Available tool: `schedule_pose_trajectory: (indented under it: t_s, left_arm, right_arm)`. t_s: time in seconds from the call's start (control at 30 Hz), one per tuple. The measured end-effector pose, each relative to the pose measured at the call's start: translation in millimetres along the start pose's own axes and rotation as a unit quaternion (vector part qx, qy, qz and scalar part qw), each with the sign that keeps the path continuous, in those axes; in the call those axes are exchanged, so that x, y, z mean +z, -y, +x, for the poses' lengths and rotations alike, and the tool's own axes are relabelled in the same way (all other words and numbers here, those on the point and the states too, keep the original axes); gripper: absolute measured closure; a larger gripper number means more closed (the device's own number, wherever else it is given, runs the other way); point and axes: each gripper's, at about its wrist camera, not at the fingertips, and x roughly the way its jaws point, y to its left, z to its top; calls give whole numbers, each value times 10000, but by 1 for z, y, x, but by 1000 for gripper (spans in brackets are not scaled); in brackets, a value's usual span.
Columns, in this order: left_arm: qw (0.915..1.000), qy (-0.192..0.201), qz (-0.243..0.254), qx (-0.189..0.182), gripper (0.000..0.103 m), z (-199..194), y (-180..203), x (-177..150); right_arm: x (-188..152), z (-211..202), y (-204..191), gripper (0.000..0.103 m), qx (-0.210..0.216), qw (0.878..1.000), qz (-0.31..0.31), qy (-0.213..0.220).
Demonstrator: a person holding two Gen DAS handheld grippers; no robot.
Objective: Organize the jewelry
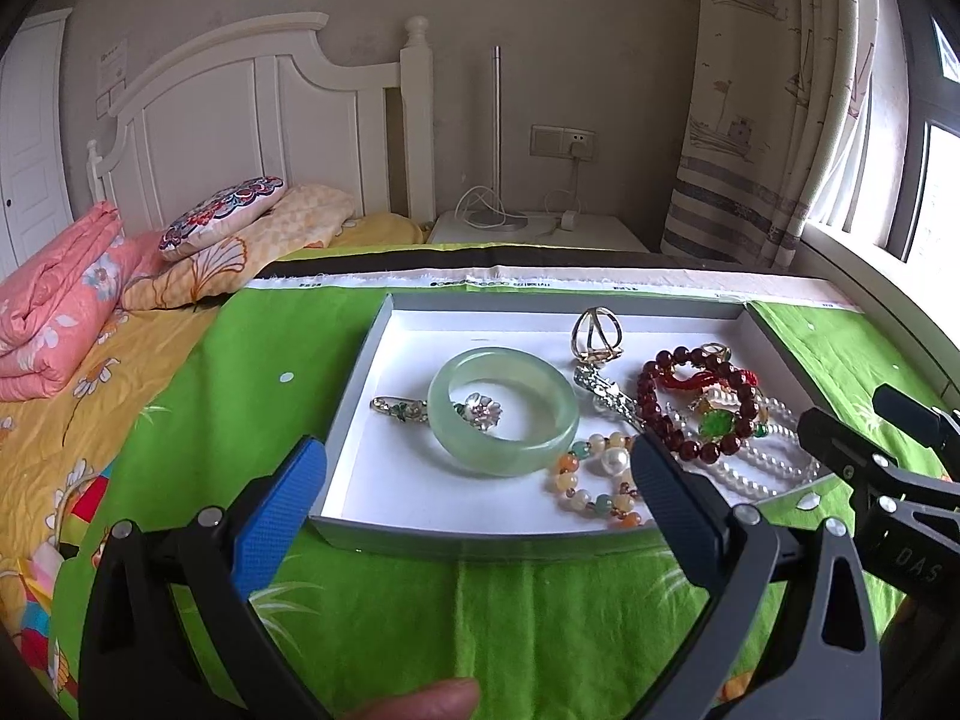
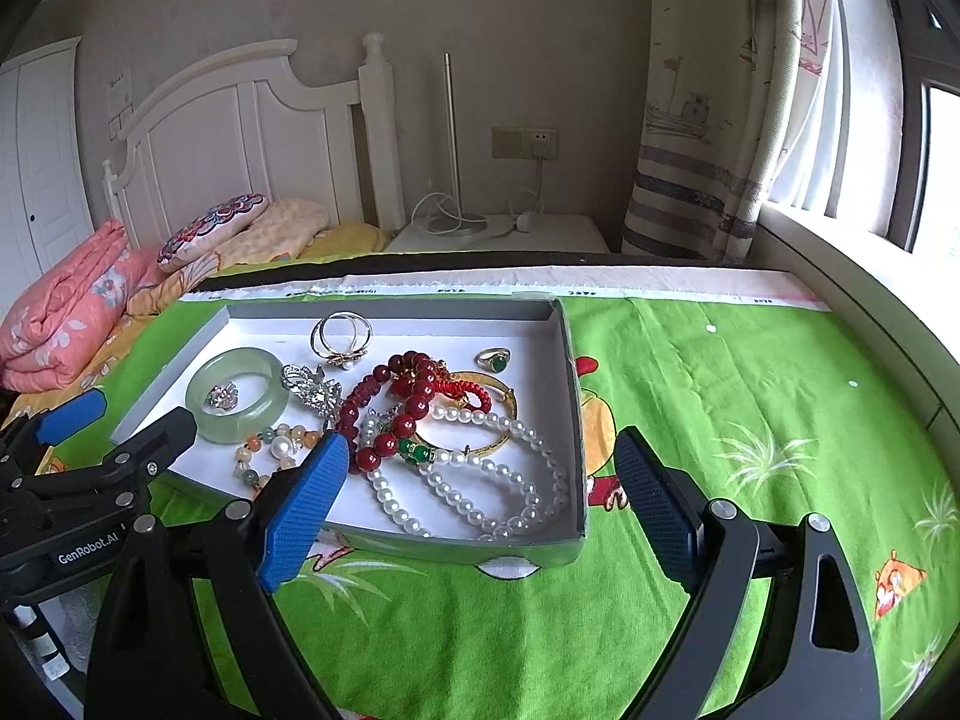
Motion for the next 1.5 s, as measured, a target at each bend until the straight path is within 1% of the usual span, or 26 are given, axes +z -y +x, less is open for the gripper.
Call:
schedule_pose_trajectory:
  t_s: [0.97, 1.2, 1.5]
  left_arm:
    - [10000, -11, -9, 1, 2, 0, 0, 1]
    - [9999, -120, -80, 28, 2, 5, -2, -4]
    - [10000, -22, 79, -25, 2, 1, 2, -5]
  right_arm:
    - [1, -1, 0, 17, 9, 10000, 1, 30]
    - [3, -2, -2, 17, 21, 10000, -8, 19]
    - [2, 2, -3, 17, -51, 10000, -12, -62]
